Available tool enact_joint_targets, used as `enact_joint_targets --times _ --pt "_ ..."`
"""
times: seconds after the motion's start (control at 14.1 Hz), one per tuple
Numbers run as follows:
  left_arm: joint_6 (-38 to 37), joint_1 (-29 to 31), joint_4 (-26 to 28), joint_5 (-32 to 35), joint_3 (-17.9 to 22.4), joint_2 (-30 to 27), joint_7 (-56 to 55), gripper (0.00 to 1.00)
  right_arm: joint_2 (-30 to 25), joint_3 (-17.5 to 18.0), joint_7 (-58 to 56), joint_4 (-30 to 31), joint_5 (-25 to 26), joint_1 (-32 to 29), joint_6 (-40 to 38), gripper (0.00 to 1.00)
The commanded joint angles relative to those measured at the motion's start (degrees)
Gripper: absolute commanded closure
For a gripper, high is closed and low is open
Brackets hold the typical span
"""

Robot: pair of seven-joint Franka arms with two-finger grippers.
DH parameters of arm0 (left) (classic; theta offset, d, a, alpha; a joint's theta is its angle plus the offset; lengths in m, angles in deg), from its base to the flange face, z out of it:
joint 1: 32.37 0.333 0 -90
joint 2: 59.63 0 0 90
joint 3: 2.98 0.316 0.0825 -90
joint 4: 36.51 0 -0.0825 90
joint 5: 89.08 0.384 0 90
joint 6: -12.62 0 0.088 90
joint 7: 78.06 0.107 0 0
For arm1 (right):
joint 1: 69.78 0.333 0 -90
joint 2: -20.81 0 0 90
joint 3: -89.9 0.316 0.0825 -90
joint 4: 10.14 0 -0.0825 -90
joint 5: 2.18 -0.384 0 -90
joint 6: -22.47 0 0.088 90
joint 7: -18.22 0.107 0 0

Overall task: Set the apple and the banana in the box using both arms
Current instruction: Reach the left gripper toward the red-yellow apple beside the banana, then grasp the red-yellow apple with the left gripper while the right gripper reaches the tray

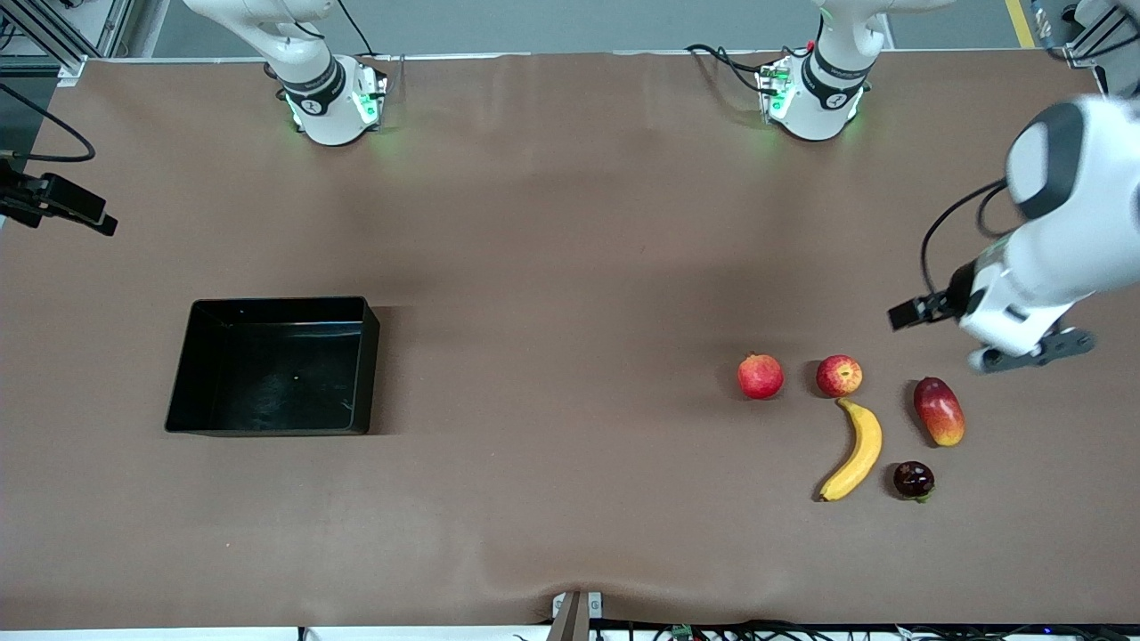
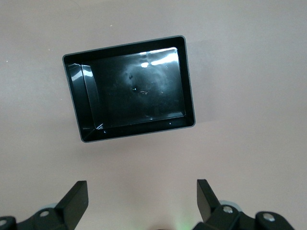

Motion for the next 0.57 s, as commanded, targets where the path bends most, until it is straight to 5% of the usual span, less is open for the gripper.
enact_joint_targets --times 0.0,0.5 --pt "10.25 -0.05 6.36 3.94 -0.29 0.88 -3.87 0.0 1.39 0.46 -0.7 0.19 0.8 -0.96 0.39 0.0" --pt "27.67 -0.41 10.51 4.03 -0.38 12.13 -8.36 0.0 9.13 0.46 -5.61 2.99 0.54 -3.67 9.06 0.0"
